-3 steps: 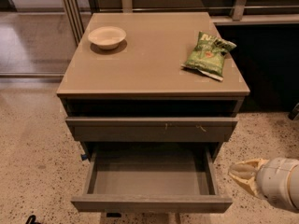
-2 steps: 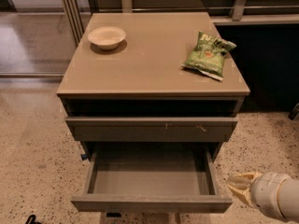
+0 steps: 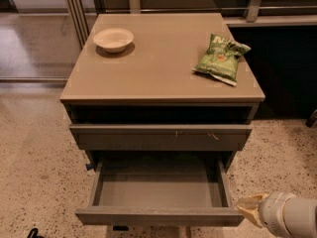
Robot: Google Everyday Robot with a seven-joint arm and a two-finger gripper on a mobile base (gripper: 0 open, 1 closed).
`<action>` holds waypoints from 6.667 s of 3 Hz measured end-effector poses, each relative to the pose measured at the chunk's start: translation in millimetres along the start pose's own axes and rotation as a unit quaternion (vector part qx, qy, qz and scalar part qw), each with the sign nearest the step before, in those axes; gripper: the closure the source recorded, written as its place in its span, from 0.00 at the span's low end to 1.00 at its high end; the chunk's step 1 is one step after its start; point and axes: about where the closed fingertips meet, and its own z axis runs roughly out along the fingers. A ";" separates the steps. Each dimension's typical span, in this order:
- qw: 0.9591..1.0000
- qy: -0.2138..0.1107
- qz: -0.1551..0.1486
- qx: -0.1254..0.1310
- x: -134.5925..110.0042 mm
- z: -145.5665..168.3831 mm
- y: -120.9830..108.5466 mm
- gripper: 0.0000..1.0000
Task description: Close middle drawer
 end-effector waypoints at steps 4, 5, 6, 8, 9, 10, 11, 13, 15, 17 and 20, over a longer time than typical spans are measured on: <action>0.996 0.062 0.063 -0.008 87.3 78.7 16.6 1.00; 0.992 0.085 0.087 -0.016 118.8 120.4 17.6 1.00; 0.993 0.080 0.087 -0.013 116.5 146.4 8.1 1.00; 0.996 0.059 0.071 0.000 95.7 163.9 -6.1 1.00; 0.997 0.051 0.056 -0.003 77.5 182.7 -11.7 1.00; 0.997 0.051 0.055 -0.003 77.3 183.6 -11.3 1.00; 0.997 0.057 0.044 -0.003 64.7 204.9 -21.2 1.00; 0.998 0.050 0.049 0.005 63.0 207.0 -29.1 1.00; 0.996 0.018 0.059 0.058 49.0 213.3 -89.9 1.00; 0.995 0.000 0.067 0.073 23.9 228.6 -137.5 1.00; 0.995 0.005 0.078 0.061 18.7 243.8 -157.4 1.00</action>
Offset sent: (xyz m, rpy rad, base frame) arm -0.0062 0.0020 -0.0093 -0.0339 0.0178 -0.0246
